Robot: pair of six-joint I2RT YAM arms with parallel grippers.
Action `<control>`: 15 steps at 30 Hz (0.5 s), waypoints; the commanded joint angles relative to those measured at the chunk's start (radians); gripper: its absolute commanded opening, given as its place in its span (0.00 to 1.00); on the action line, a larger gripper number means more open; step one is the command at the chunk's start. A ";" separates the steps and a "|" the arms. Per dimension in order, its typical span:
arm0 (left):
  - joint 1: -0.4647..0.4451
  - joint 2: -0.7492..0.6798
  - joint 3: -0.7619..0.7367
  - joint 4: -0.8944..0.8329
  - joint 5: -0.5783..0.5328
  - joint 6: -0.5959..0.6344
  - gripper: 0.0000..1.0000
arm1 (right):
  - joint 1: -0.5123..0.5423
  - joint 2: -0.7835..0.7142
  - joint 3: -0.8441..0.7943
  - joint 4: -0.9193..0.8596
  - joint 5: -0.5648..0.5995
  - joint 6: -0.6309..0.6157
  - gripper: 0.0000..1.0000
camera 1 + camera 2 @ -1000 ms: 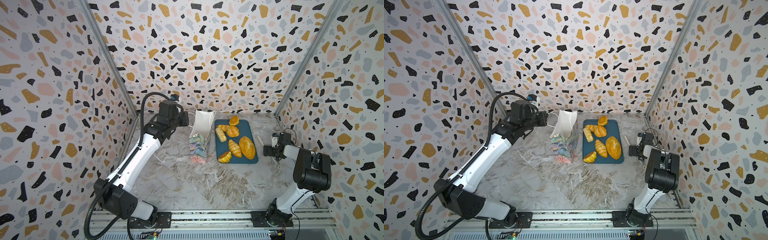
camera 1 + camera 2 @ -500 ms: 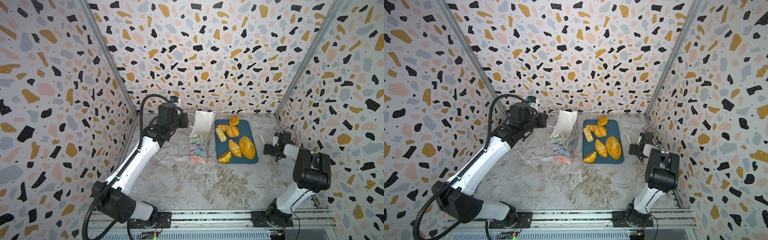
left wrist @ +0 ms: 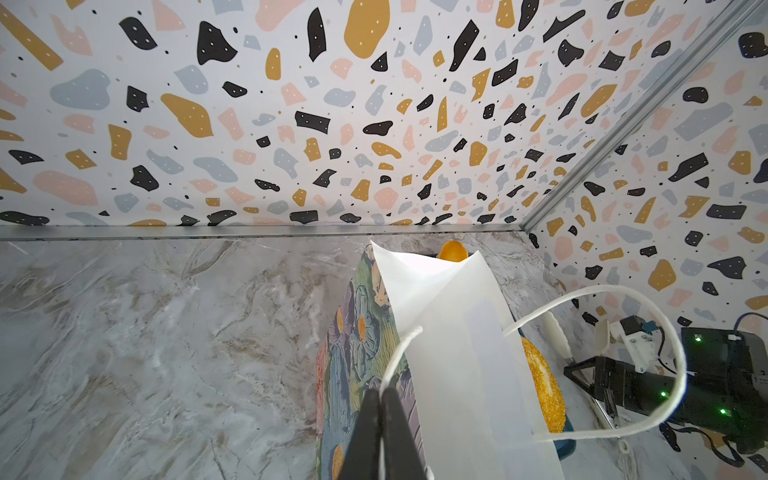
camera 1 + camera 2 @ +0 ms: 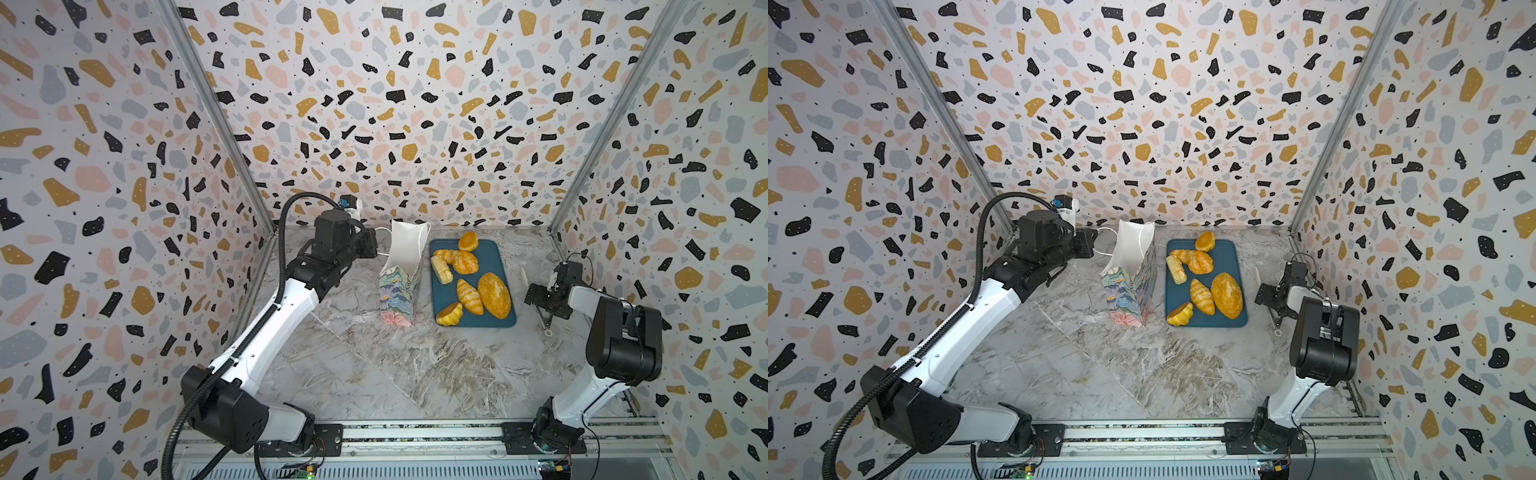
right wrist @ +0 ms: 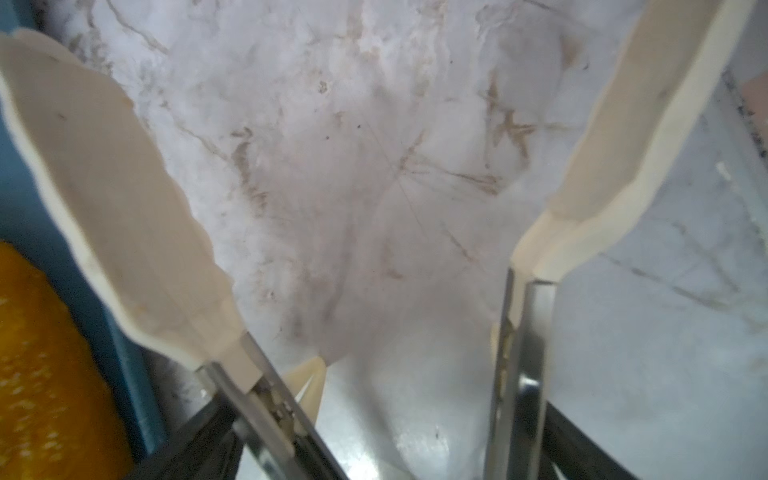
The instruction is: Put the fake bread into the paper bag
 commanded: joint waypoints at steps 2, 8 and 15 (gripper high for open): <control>0.006 -0.017 -0.003 0.032 0.008 0.027 0.07 | 0.012 -0.093 0.004 -0.035 -0.003 -0.006 0.97; 0.006 -0.026 -0.027 0.039 -0.010 0.044 0.07 | 0.048 -0.099 0.025 -0.086 0.113 -0.118 0.99; 0.005 -0.047 -0.083 0.069 -0.019 0.044 0.06 | 0.069 -0.062 0.057 -0.128 0.181 -0.191 0.99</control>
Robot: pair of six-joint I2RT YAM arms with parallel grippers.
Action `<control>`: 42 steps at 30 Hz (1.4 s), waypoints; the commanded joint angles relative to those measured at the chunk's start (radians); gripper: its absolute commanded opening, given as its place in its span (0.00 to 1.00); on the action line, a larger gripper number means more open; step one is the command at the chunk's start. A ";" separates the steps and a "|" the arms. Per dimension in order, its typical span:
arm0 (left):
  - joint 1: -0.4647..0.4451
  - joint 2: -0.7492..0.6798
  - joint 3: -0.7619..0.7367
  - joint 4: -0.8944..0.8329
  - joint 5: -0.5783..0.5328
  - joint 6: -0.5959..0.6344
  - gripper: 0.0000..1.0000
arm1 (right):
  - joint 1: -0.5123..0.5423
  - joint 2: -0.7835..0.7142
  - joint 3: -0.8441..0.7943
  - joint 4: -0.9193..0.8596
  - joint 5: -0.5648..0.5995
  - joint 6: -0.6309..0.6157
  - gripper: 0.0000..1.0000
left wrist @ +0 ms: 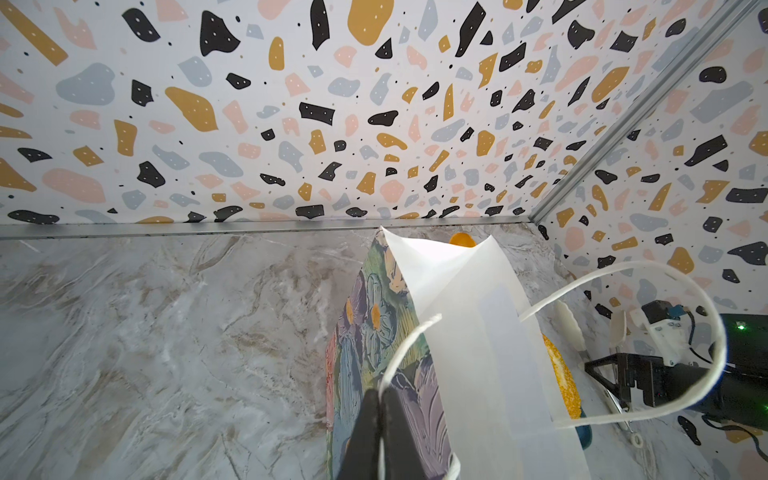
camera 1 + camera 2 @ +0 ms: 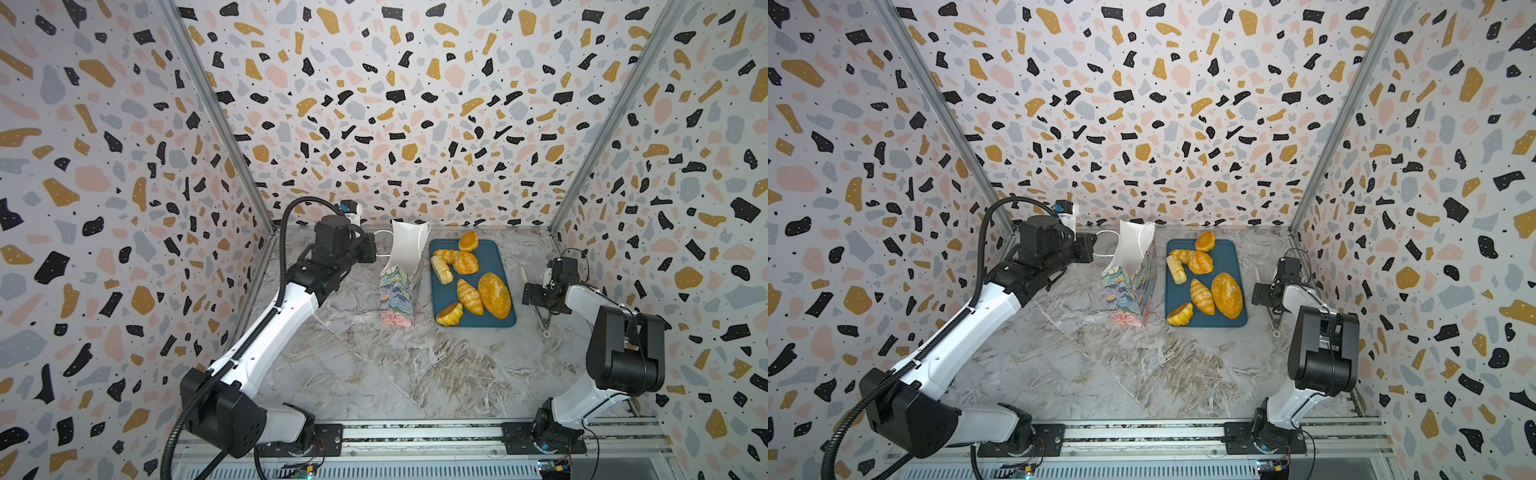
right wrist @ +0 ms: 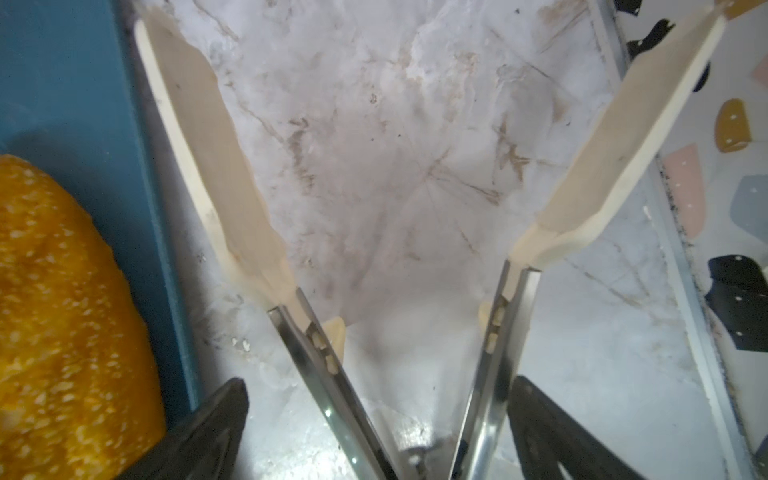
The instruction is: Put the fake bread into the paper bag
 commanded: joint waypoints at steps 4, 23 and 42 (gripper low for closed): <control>0.005 -0.025 -0.014 0.033 -0.022 0.026 0.06 | 0.003 0.016 0.050 -0.062 0.072 -0.067 0.99; 0.004 -0.043 -0.038 0.036 -0.055 0.043 0.06 | -0.017 0.073 0.033 -0.011 0.057 -0.029 0.95; 0.005 -0.041 -0.043 0.034 -0.069 0.049 0.06 | -0.016 0.125 0.029 0.041 0.031 0.018 0.89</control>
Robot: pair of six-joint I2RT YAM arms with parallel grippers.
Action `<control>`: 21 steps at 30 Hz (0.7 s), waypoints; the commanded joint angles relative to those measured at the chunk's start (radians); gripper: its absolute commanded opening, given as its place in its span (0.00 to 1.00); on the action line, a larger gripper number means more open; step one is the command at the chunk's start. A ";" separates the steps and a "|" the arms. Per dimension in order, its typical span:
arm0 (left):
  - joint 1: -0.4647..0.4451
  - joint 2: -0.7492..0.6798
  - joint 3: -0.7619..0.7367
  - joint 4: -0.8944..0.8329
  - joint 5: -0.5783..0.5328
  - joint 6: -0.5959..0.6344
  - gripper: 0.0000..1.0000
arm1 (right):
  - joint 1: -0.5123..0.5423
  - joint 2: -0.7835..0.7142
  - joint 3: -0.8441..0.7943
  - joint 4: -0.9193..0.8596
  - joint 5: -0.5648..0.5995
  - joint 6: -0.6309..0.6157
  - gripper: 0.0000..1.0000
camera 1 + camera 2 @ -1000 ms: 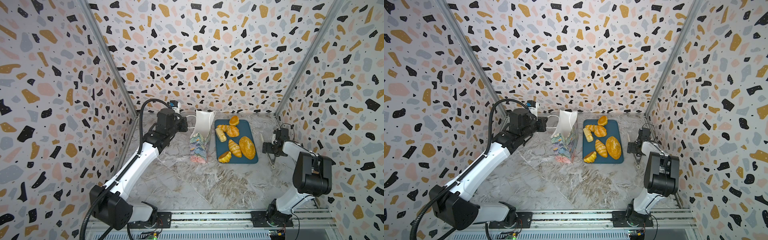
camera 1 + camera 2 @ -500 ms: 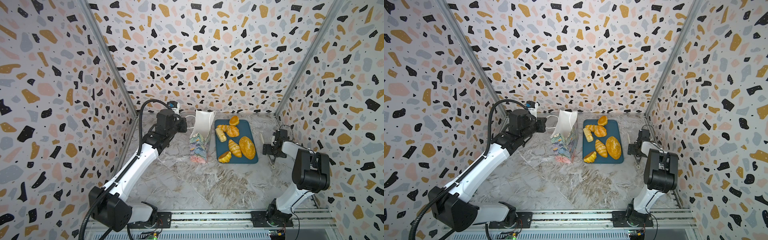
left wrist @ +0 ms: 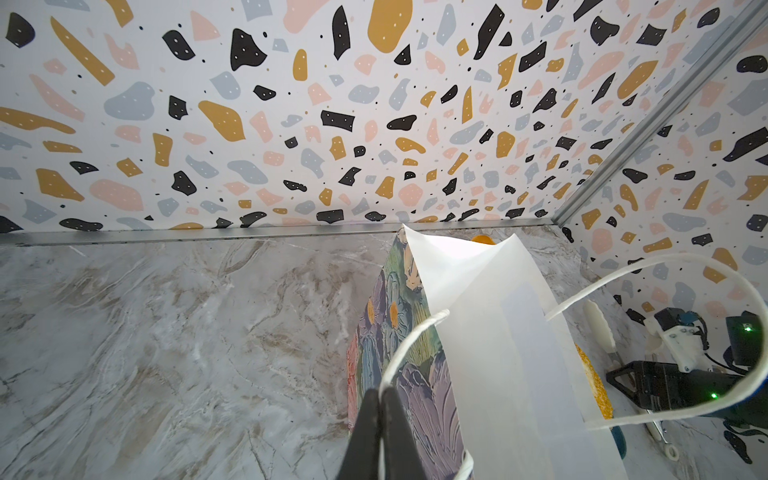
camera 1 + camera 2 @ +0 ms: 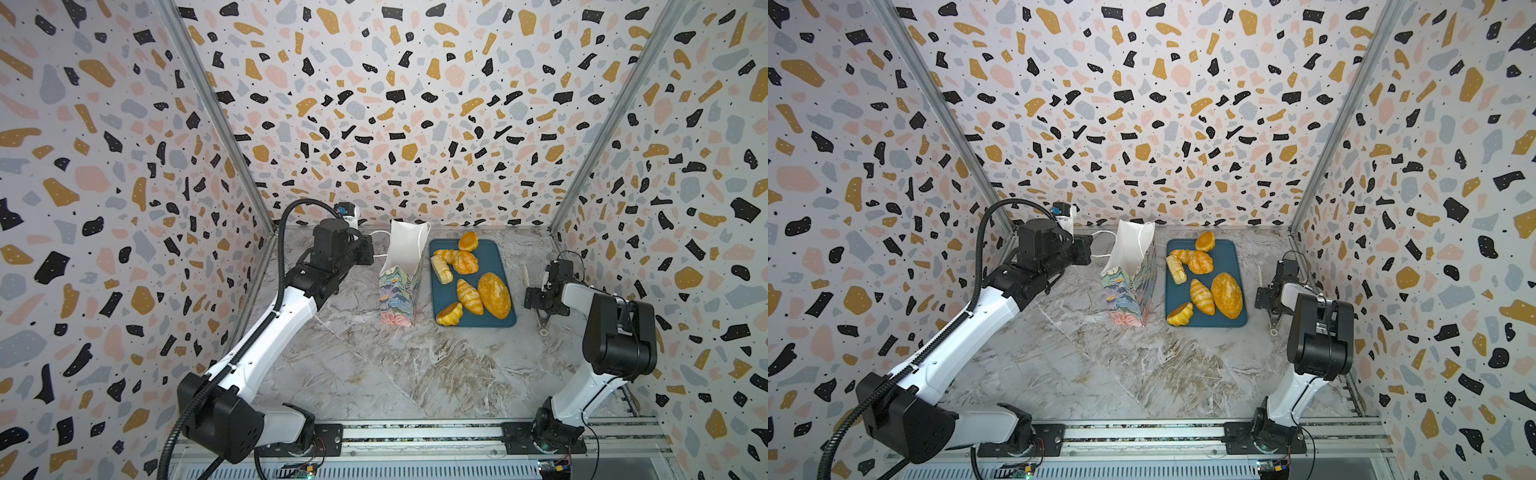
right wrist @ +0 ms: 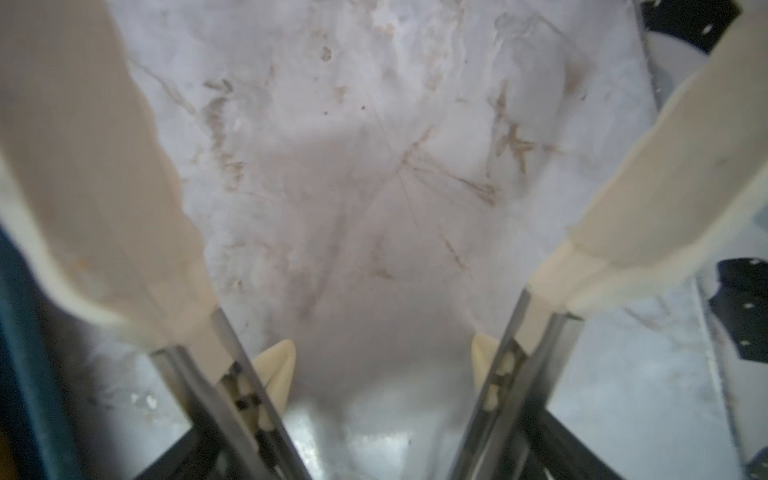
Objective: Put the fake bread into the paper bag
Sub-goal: 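Open the tongs with the right gripper beside the sesame loaf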
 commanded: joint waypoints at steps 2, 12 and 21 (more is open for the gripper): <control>0.005 -0.020 -0.017 0.018 -0.011 0.017 0.06 | -0.002 0.001 0.006 -0.007 -0.009 0.020 0.87; 0.007 -0.020 -0.017 0.017 -0.017 0.019 0.06 | -0.001 -0.004 0.020 -0.013 -0.027 0.024 0.74; 0.030 -0.017 -0.020 0.034 0.013 -0.019 0.15 | 0.064 -0.131 0.047 -0.092 0.012 0.003 0.72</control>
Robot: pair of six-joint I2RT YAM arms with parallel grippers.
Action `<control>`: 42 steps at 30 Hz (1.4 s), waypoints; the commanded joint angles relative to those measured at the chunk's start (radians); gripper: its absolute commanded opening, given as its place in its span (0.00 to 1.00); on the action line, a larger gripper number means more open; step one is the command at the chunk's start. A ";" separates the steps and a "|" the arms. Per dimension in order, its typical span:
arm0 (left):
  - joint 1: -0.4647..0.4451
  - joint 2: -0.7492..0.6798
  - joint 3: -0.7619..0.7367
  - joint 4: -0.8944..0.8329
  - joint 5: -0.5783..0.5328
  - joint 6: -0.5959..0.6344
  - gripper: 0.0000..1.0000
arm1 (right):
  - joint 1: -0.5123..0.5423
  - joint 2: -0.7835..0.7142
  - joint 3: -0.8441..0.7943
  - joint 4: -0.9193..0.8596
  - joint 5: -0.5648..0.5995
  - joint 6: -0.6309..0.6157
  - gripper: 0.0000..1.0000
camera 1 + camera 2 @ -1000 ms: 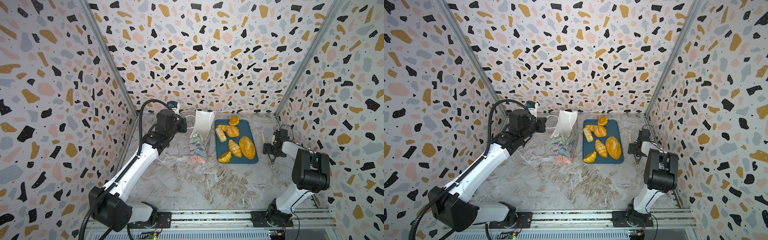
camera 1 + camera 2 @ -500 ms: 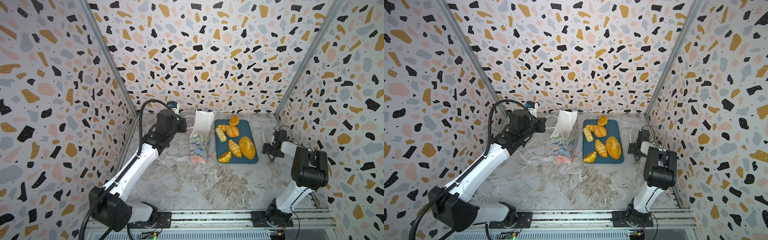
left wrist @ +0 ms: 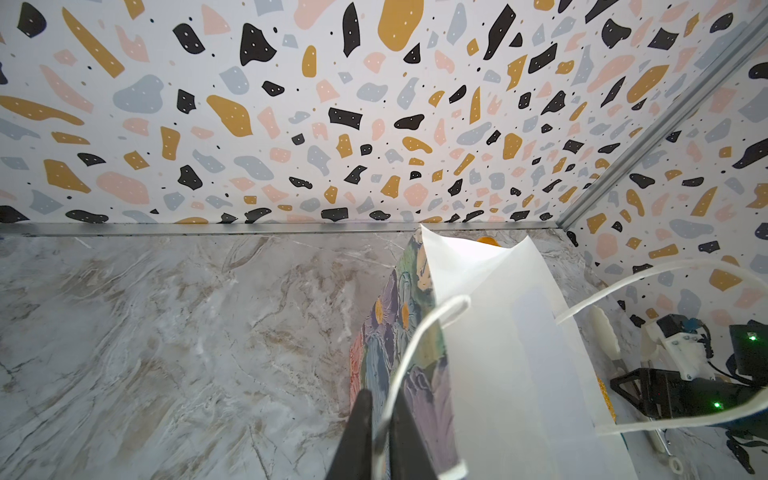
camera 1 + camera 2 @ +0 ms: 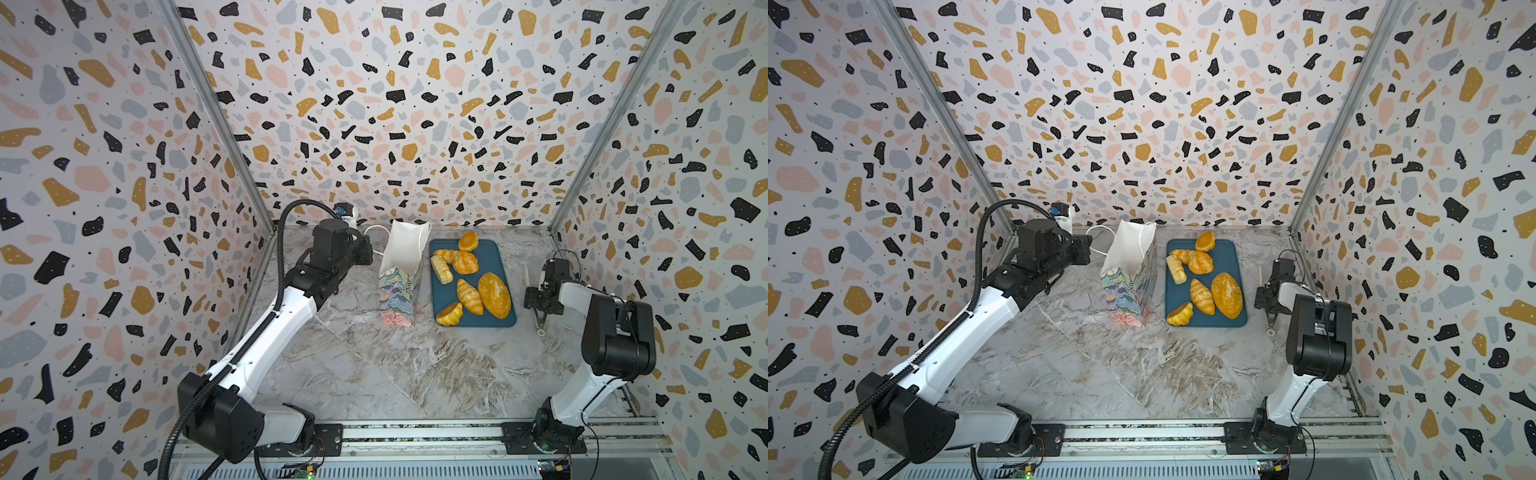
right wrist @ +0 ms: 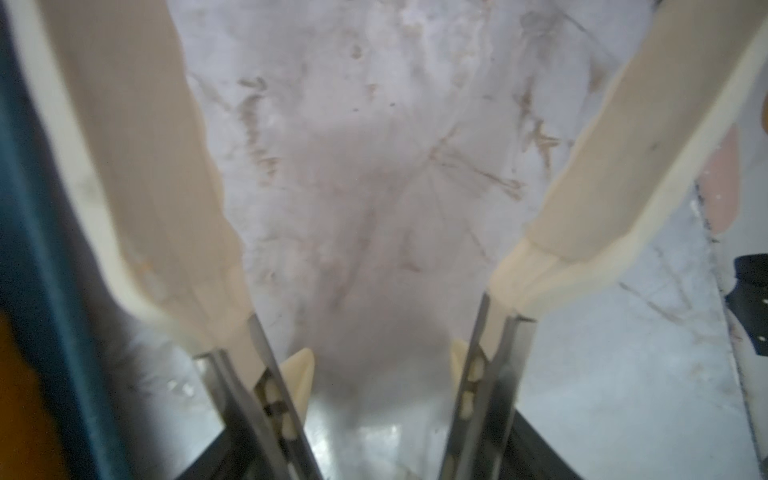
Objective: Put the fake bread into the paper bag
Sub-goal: 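Open the tongs with the right gripper beside the sesame loaf, then move the open tongs over the sesame loaf with the right gripper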
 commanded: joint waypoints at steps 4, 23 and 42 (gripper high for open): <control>0.017 -0.017 -0.020 0.044 0.032 -0.019 0.19 | 0.015 -0.159 0.053 -0.092 -0.064 -0.004 0.72; 0.017 -0.004 0.014 0.059 0.050 -0.041 0.42 | 0.114 -0.334 0.145 -0.309 -0.153 0.128 0.66; 0.016 0.119 0.190 -0.044 0.199 -0.020 0.37 | 0.205 -0.510 0.210 -0.545 -0.277 0.155 0.61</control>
